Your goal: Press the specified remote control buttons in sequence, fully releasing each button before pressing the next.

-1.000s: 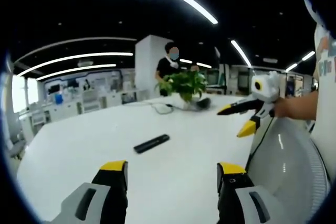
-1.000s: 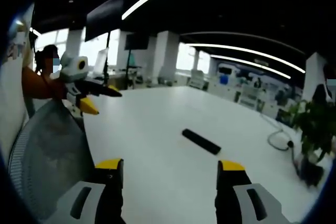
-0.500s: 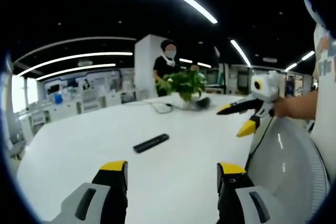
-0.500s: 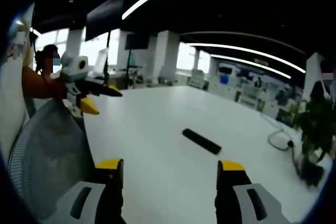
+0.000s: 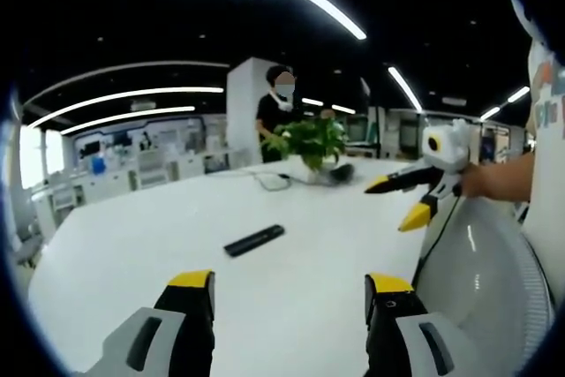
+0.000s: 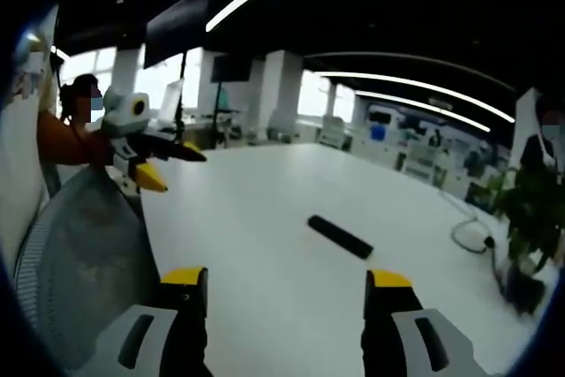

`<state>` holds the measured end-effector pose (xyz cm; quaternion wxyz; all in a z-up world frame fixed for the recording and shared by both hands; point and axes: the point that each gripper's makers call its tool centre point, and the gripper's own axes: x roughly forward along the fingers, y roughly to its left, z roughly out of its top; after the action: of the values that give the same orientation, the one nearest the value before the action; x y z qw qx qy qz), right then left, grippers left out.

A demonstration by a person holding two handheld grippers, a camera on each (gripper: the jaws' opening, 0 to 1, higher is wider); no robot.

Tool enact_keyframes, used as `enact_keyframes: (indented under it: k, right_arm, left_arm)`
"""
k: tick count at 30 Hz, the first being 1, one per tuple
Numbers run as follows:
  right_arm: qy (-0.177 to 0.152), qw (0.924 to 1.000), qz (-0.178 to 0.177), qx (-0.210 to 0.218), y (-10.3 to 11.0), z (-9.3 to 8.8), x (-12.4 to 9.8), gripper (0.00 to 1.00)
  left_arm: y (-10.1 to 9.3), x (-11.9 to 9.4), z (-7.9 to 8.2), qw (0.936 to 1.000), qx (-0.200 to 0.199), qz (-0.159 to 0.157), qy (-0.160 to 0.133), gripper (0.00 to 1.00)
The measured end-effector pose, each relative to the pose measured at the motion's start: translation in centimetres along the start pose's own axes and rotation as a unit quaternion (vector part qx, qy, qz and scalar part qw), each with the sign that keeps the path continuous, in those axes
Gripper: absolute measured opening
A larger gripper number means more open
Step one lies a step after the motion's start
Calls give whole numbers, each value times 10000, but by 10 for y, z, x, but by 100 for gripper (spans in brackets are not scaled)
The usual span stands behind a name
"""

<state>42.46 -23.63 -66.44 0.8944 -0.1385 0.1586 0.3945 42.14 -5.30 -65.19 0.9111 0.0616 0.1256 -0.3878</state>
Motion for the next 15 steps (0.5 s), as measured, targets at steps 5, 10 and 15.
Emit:
enact_keyframes:
  k: [5,10,15]
  right_arm:
    - [0,10000,-4,-6,0,0,0,71]
    - [-3,10000,-8,-12,0,0,0,71]
    - [-9,10000,-14,0,0,0,0,71]
  left_arm:
    - [0,0,0,10000,3,8,-5,71]
    - [-1,0,0,10000,6,7,-1,71]
    - [-1,0,0,10000,15,3,8,71]
